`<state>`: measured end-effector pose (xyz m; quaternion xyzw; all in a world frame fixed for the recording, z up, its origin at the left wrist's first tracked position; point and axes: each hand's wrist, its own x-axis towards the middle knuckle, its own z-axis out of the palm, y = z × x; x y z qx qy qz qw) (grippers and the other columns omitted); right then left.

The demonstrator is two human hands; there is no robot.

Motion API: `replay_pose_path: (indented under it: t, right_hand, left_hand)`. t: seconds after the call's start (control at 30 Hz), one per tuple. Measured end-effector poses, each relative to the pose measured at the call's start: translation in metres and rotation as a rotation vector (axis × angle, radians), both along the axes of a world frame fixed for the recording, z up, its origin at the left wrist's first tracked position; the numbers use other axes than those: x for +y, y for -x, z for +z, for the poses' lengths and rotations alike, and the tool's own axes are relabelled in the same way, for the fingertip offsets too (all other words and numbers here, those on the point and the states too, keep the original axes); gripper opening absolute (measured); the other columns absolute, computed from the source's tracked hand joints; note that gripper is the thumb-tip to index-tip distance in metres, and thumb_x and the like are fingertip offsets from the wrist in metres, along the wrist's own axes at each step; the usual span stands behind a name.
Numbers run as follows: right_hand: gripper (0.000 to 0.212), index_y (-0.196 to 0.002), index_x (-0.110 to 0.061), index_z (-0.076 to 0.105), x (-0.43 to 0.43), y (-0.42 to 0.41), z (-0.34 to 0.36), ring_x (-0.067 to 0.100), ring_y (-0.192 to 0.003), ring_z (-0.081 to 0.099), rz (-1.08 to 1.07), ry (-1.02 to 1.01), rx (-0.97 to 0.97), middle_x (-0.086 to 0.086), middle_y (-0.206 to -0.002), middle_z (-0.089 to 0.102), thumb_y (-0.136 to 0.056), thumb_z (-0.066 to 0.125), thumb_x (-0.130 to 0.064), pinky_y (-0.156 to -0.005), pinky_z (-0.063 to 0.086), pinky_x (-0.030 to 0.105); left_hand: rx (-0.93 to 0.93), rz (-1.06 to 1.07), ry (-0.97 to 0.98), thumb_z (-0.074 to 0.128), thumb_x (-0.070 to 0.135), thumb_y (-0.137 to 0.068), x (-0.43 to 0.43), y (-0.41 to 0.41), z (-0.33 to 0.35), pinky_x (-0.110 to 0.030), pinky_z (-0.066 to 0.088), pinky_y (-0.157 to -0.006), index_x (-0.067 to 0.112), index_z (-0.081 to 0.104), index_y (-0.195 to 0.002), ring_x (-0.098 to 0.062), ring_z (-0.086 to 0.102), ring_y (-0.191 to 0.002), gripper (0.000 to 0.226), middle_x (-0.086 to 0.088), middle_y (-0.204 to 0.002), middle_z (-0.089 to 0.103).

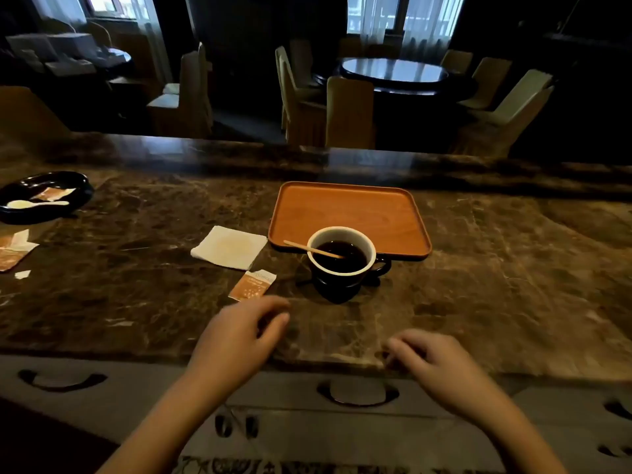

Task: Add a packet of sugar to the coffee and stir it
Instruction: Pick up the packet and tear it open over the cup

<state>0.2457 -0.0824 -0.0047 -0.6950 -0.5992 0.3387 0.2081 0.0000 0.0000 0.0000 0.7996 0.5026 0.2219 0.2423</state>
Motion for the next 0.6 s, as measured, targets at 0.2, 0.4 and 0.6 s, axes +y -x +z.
replay_pose_path:
  t: [0.2,0.4,0.6]
  right_hand:
    - [0.020,-0.106,-0.019,0.060,0.035,0.009,-0.023,0.018,-0.107,0.044,-0.139,-0.212,-0.261,-0.003,-0.102,0.052,-0.091,0.051,-0.027,-0.085,0.035,0.029]
    - [0.040,-0.126,-0.012,0.051,0.035,0.019,-0.048,0.026,-0.120,0.044,-0.149,-0.365,-0.504,0.009,-0.124,0.053,-0.089,0.052,-0.027,-0.100,0.036,0.044]
    - [0.056,-0.133,-0.011,0.044,0.036,0.019,-0.058,0.026,-0.133,0.039,-0.078,-0.365,-0.641,0.011,-0.141,0.046,-0.089,0.021,-0.036,-0.109,0.019,0.041]
  left_hand:
    - [0.083,0.380,-0.129,0.059,0.024,-0.085,0.050,0.012,-0.026,-0.033,0.048,-0.076,0.009,0.058,-0.116,-0.021,0.055,-0.095,0.035,-0.012,-0.107,0.062]
    - [0.194,0.434,-0.107,0.056,0.033,-0.086,0.062,0.010,-0.033,-0.035,0.046,-0.075,0.011,0.055,-0.119,-0.025,0.050,-0.103,0.040,-0.013,-0.111,0.057]
    - [0.139,0.408,0.016,0.064,0.033,-0.081,0.070,0.010,-0.033,-0.030,0.045,-0.066,0.012,0.059,-0.115,-0.019,0.055,-0.085,0.041,-0.009,-0.098,0.060]
